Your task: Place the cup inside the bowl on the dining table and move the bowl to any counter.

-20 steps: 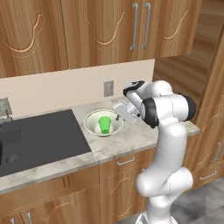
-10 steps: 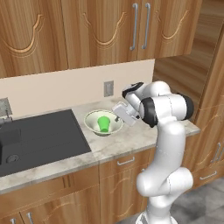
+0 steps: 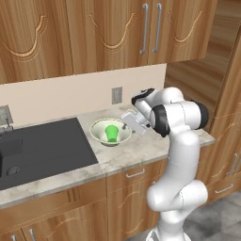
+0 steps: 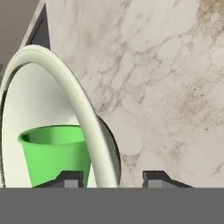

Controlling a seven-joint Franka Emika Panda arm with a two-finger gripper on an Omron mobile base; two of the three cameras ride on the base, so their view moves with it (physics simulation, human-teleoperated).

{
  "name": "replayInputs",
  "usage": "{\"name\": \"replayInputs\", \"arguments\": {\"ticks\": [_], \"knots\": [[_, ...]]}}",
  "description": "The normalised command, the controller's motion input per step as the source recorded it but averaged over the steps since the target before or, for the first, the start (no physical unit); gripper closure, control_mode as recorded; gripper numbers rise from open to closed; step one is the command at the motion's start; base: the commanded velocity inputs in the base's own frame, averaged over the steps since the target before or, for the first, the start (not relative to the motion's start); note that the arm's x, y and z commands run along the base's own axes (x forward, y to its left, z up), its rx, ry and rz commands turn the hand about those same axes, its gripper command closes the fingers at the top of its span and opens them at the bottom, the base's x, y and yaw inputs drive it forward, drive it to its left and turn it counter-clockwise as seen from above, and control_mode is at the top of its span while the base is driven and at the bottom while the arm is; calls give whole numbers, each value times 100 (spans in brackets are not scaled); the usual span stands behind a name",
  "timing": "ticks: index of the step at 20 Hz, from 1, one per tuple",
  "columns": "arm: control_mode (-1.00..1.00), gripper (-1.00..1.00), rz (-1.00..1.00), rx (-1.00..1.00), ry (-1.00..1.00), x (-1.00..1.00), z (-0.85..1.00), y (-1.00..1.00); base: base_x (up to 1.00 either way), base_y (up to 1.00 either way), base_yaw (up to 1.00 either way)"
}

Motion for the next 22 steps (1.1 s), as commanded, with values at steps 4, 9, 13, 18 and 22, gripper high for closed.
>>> {"name": "replayInputs", "arguments": {"ticks": [4, 9, 13, 18, 22], "knots": [[-100, -100, 0, 0, 0, -32, 28, 0, 0, 0, 0], [-100, -100, 0, 0, -3, -66, 52, -1, 0, 0, 0], [-100, -100, 0, 0, -3, -91, 34, 0, 0, 0, 0], [-100, -100, 0, 0, -3, -100, 18, 0, 0, 0, 0], [-100, -100, 0, 0, -7, -100, 35, 0, 0, 0, 0]]}}
